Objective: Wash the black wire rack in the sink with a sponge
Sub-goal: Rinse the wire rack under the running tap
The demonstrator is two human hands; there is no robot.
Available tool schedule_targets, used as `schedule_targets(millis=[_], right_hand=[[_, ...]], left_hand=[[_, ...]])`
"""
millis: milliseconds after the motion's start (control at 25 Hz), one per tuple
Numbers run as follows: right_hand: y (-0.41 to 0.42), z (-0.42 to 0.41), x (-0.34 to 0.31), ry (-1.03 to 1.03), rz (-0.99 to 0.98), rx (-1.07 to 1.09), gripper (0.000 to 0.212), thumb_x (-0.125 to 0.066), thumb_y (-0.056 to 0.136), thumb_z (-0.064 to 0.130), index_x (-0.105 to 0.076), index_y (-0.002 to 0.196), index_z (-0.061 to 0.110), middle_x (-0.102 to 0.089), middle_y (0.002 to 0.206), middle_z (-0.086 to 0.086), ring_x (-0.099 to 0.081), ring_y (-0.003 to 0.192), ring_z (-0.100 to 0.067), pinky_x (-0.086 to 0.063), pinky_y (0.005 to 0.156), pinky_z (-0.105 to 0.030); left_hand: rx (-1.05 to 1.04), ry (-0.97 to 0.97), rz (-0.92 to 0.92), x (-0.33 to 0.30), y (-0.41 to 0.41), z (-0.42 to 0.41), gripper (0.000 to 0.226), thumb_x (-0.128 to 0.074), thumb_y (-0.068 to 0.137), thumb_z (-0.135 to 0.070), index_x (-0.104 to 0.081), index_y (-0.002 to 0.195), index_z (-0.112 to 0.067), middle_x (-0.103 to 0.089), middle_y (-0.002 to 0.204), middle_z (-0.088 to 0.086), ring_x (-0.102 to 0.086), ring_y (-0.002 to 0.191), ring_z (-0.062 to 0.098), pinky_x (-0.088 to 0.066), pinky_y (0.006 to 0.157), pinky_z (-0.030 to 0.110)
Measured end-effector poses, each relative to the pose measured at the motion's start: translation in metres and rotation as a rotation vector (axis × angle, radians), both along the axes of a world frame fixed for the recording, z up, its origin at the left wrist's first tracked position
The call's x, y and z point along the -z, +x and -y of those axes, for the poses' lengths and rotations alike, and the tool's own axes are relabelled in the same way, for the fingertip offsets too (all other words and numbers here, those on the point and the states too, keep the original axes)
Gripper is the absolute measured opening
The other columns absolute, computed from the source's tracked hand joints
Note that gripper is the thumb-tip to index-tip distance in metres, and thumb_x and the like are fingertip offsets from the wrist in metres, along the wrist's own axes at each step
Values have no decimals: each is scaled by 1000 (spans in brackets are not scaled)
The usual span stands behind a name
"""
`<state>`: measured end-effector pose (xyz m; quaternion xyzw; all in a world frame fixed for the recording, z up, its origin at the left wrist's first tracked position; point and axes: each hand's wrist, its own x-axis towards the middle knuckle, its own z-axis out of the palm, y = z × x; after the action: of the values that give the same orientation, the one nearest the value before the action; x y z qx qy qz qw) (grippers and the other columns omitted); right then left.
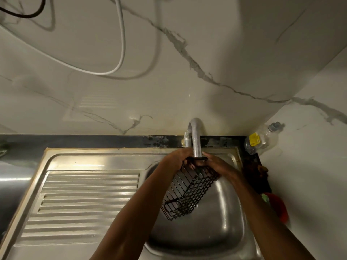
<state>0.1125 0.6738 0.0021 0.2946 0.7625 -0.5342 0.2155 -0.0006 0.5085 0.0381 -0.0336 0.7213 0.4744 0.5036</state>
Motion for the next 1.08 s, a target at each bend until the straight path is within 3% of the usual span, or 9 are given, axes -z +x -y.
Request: schedule_targets(millis=[80,200,320,400,560,800,880,960,1080], right_hand=[[8,-6,4,52,11,0,73,-80,63,76,-64,127,46,-74,118,7,-72,106,-18,-59,91,-48],[20,11,-21,136,49,112,56,-75,69,69,-77,98,22,-78,78,-8,-76,71,-30,-61,63,-37],[24,22,-20,186,110,301,29,-68,86,33,-74,85,4,-70,56,-13,-66,45,-28,-54,51,-35],[28,28,-10,145,148,459,28,-54,91,15,-71,81,-5,-67,56,-21,-61,40,-29,-51,49,-35],[49,37,6,0,211,646,30,-44,87,7,-65,72,-8,-66,63,-29,-61,44,-31,-55,51,-37],[74,57,11,-88,224,766,18,-50,78,1,-66,76,-8,-69,68,-26,-70,60,-39,-62,63,-55],[81,68,0,-101,145,763,14,-52,87,5,-62,82,-4,-64,73,-23,-64,58,-33,-59,56,-43],[84,69,-3,-95,129,792,13,-53,89,1,-60,79,-3,-62,72,-22,-61,57,-31,-56,53,-38],[88,69,1,-104,254,827,9,-59,70,-15,-66,67,-11,-70,70,-28,-72,64,-42,-62,65,-56]], left_hand=[[80,32,-90,9,1,-6,26,-61,102,-33,-66,112,-9,-68,88,6,-56,64,10,-51,61,24],[216,184,-298,15,9,-15,32,-69,97,-15,-63,124,0,-70,104,4,-64,76,8,-60,76,30],[179,99,-567,22,21,-20,29,-75,90,-31,-67,109,-11,-73,101,4,-71,89,17,-64,82,39],[97,19,-643,24,29,-20,22,-70,94,-34,-66,102,-14,-72,98,4,-71,88,20,-64,80,41],[95,148,-553,2,49,-15,37,-53,105,-44,-62,94,-10,-66,84,6,-64,74,18,-59,69,32],[114,-236,-408,-12,62,-12,52,-46,102,-51,-58,126,-6,-67,111,14,-66,106,31,-57,95,46],[195,-324,-501,-14,65,-14,55,-38,103,-52,-58,131,-9,-66,108,13,-66,99,28,-58,89,44],[289,-336,-681,-15,74,-16,51,-32,107,-47,-58,132,-11,-63,100,12,-61,84,23,-53,72,33],[259,-245,-674,-17,87,-13,58,-27,109,-51,-67,108,-8,-69,98,12,-64,84,23,-56,77,37]])
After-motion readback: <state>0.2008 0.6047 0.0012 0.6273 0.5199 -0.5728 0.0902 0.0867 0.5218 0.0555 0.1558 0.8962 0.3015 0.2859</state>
